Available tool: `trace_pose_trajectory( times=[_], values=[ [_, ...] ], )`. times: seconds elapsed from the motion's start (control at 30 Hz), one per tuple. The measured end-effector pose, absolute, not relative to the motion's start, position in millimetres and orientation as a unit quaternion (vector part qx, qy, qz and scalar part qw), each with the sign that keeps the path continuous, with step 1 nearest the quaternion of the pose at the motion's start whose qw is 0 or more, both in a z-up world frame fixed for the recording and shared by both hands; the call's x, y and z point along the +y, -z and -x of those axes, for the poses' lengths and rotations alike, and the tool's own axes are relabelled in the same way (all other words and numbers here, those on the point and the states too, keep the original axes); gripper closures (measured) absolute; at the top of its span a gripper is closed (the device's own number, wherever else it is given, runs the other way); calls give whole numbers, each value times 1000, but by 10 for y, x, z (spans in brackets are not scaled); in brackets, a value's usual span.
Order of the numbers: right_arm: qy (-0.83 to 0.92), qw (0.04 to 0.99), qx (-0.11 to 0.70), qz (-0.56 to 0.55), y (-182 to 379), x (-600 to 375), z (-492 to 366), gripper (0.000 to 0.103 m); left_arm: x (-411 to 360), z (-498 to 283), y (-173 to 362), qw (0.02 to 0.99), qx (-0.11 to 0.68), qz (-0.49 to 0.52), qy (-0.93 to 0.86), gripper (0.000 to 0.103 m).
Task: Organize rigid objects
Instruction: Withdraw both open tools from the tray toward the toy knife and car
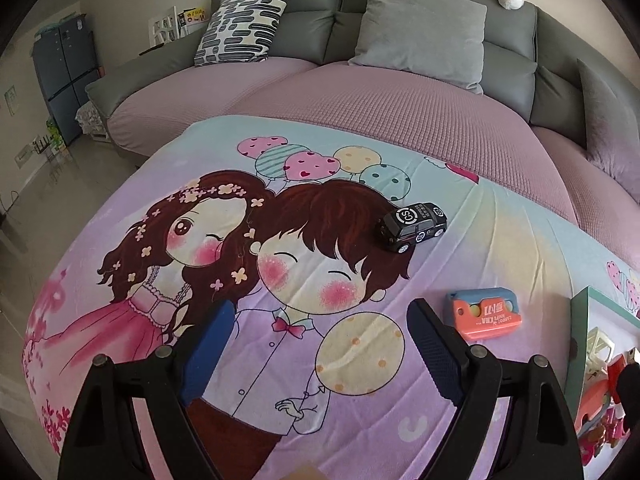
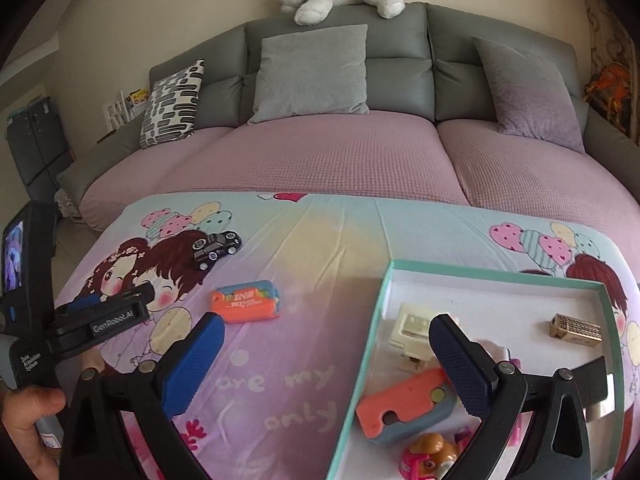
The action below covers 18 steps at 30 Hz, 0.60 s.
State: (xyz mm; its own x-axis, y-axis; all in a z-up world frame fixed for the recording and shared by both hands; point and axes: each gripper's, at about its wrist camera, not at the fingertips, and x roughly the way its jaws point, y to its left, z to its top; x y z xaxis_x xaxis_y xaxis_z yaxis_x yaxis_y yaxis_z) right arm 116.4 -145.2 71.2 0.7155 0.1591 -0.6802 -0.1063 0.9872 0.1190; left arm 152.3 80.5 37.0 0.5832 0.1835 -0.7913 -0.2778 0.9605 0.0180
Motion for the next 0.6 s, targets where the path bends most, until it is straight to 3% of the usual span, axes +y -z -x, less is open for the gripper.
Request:
trace_pose_trajectory(
  times=[0.6],
  values=[
    [-103, 906, 411, 2, -354, -783, -1717, 0, 1353, -1796, -85, 874, 463, 64, -131, 14]
  ],
)
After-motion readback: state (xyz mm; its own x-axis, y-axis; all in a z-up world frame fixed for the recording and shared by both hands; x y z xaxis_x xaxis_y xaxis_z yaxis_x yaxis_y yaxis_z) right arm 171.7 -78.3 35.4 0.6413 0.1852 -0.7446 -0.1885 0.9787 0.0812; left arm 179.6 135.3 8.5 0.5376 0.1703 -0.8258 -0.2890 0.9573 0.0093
